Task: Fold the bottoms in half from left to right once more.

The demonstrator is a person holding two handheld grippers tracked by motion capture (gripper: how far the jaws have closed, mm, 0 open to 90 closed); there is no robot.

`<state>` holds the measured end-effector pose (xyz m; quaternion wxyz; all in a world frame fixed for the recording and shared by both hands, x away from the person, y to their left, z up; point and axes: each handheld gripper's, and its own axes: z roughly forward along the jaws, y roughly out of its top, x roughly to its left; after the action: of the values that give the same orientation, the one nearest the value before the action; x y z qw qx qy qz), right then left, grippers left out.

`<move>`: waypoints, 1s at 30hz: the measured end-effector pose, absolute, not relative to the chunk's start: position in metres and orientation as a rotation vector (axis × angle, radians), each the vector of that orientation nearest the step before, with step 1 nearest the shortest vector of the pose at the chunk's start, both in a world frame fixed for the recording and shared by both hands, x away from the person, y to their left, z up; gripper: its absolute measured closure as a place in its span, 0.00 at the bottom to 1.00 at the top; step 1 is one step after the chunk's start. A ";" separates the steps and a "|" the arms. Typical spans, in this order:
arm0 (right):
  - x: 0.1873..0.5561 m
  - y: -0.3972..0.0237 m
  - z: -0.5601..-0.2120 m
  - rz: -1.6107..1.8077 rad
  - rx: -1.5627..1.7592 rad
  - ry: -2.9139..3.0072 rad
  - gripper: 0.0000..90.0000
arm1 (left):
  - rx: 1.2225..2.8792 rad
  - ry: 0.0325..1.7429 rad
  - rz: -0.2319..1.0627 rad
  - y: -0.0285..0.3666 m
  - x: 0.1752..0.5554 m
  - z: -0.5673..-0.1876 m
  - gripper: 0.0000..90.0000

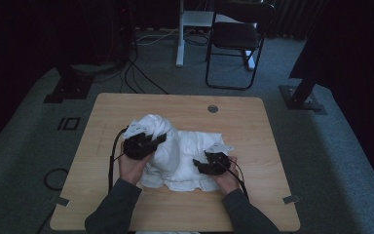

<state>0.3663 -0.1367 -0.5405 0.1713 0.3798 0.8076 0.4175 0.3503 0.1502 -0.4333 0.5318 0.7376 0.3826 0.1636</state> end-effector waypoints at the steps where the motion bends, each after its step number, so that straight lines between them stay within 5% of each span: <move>1: 0.368 -0.138 -0.545 1.174 1.092 2.302 0.40 | 1.765 0.908 0.388 0.149 0.351 -0.434 0.90; 14: 0.385 -0.092 -0.557 1.139 0.997 2.437 0.40 | 1.835 0.879 0.388 0.131 0.352 -0.442 0.90; 23: 0.385 -0.160 -0.541 1.173 1.108 2.306 0.38 | 1.846 0.869 0.383 0.125 0.352 -0.446 0.90; 30: 0.388 -0.151 -0.563 1.047 1.100 2.324 0.39 | 1.876 0.847 0.388 0.113 0.351 -0.448 0.90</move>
<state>0.3876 -0.1508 -0.5626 0.1816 0.3897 0.8232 0.3708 0.3513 0.1131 -0.4485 0.5000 0.7756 0.3503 0.1604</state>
